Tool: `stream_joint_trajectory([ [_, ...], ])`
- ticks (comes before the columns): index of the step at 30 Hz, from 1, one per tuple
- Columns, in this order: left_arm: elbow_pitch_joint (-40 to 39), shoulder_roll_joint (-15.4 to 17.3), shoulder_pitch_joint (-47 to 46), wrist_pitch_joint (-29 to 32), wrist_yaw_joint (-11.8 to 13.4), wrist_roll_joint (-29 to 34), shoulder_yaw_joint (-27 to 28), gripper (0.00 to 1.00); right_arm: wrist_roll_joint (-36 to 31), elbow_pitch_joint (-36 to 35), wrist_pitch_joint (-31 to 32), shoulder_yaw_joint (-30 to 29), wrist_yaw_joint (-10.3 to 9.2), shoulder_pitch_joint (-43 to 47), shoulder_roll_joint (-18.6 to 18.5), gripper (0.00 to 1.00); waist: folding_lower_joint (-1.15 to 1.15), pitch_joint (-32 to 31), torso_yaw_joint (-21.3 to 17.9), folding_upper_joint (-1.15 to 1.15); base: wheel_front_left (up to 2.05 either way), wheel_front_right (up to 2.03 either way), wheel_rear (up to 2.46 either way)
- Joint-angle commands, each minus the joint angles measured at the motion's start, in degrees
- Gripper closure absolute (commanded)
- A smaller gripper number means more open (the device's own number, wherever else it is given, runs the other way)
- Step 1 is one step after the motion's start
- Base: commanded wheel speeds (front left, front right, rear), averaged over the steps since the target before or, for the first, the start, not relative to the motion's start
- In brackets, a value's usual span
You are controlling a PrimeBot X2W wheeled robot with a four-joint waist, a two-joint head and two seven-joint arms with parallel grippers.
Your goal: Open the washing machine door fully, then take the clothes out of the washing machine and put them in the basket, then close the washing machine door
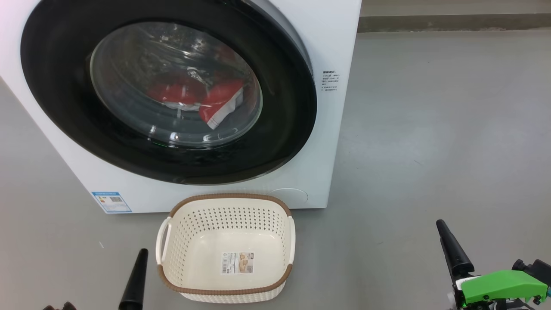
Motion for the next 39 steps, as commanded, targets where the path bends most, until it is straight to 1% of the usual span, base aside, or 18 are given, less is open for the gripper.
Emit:
stream_joint_trajectory([
  [1, -2.0, 0.98, -0.67, -0.72, -0.12, 2.21, 0.38, 0.0, -1.69, -1.73, -0.6, 0.31, 0.0, -1.4, -0.96, 0.0, -0.01, -0.02, 0.01, 0.0, 0.0, 0.0, 0.0],
  [12, -3.01, 1.14, 0.04, -2.59, -0.16, 13.15, -0.43, 0.0, -11.33, -1.94, -2.46, 1.9, 0.0, -1.18, -1.87, 0.0, -0.01, -0.2, -0.04, 0.0, 0.0, 0.0, 0.0],
  [18, -3.8, 1.21, 0.42, -3.6, 0.28, 18.52, -0.73, 0.0, -16.43, -2.3, -3.46, 2.73, -0.01, -0.98, -2.21, 0.0, -0.01, -0.32, -0.11, 0.0, 0.0, 0.0, 0.0],
  [19, -3.8, 1.21, 0.42, -3.6, 0.28, 18.52, -0.73, 0.0, -16.43, -2.3, -3.46, 2.73, -0.01, -0.98, -2.21, 0.0, -0.01, -0.32, -0.11, 0.0, 0.0, 0.0, 0.0],
  [28, -5.03, 1.58, 1.04, -5.13, 1.16, 25.91, -1.69, 0.0, -22.94, -2.57, -4.98, 3.84, -0.01, -0.8, -2.55, 0.0, -0.01, -0.36, -0.25, 0.0, 0.0, 0.0, 0.0],
  [39, -6.01, 1.95, 1.32, -7.01, 2.03, 33.53, -2.22, 0.0, -29.5, -2.81, -6.84, 4.94, -0.01, -0.68, -3.09, 0.0, -0.01, -0.04, -0.2, 0.0, 0.0, 0.0, 0.0],
])
